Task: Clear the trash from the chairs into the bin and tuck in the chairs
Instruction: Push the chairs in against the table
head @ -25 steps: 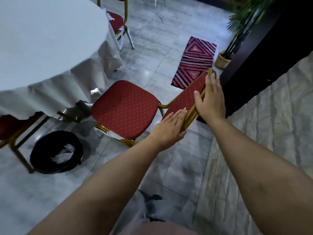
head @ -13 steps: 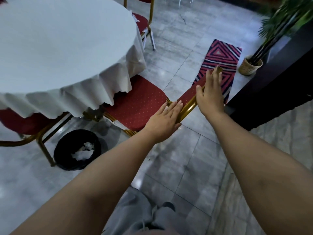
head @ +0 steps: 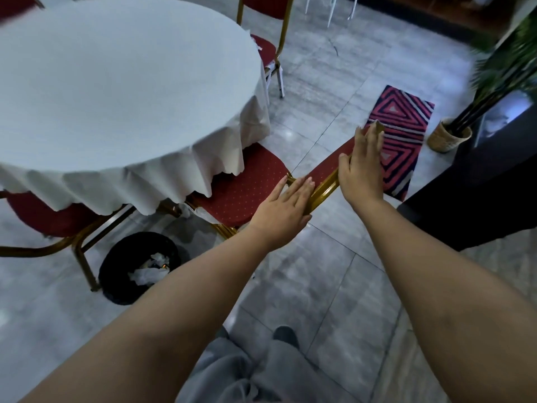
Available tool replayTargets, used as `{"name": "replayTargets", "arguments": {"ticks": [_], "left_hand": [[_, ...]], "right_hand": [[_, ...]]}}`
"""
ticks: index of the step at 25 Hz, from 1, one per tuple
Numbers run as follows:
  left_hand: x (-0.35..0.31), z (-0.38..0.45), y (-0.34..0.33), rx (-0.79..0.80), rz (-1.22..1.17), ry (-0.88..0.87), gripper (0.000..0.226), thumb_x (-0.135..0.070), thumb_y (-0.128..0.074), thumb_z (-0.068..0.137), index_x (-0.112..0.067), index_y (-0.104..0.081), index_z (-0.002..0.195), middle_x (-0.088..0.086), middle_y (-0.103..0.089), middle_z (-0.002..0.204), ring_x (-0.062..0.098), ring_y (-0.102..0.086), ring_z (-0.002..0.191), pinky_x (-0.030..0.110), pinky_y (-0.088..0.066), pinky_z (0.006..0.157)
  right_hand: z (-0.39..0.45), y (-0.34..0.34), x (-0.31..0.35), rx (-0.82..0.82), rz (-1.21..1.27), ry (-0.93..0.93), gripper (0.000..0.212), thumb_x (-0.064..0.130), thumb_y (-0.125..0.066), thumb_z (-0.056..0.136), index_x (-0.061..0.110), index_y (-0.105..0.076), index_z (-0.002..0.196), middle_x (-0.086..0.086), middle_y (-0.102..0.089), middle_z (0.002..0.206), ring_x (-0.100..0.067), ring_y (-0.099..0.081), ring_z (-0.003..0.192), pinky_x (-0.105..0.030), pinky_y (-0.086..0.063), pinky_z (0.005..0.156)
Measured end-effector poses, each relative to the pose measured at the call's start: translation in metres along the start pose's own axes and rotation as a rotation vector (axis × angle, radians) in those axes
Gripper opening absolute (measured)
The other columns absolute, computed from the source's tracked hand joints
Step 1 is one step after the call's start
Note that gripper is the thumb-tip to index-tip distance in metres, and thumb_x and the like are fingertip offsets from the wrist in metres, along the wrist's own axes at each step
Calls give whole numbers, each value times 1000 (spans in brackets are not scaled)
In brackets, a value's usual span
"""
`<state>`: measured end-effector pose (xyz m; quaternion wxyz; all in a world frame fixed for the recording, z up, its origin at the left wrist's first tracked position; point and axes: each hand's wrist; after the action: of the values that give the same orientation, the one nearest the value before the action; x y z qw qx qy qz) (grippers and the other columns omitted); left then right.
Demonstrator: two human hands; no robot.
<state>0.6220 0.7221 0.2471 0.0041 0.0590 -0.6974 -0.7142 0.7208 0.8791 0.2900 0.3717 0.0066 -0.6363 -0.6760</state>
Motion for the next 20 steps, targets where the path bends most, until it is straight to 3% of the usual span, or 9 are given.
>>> {"name": "replayTargets", "arguments": {"ticks": [7, 15, 20], "left_hand": [[14, 26, 3, 1, 33, 156, 66, -44, -22, 104, -8, -4, 156, 6, -11, 164, 19, 1, 152, 41, 13, 121], [15, 58, 3, 23, 44, 223, 66, -47, -20, 104, -10, -2, 156, 3, -10, 164, 18, 4, 152, 42, 14, 120], [15, 61, 1, 21, 19, 264, 66, -49, -20, 104, -14, -4, 157, 2, -9, 164, 18, 4, 152, 41, 13, 120]], "right_hand": [[43, -15, 9, 35, -25, 99, 61, 23, -37, 102, 7, -14, 156, -18, 6, 164, -35, 9, 151, -31, -9, 115], [82, -24, 1, 36, -104, 126, 65, 30, -36, 101, 7, -9, 156, -19, 5, 164, -35, 9, 151, -40, -14, 120], [88, -25, -1, 56, -252, 114, 70, 41, -30, 101, 5, -7, 156, -23, 4, 163, -36, 6, 151, -45, -2, 124]]}}
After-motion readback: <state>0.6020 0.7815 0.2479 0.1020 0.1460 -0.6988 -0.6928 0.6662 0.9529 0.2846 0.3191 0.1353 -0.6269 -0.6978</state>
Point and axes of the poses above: each hand's wrist, its own z-axis towards the middle knuckle, its own y-axis out of the back of the hand, x = y × z
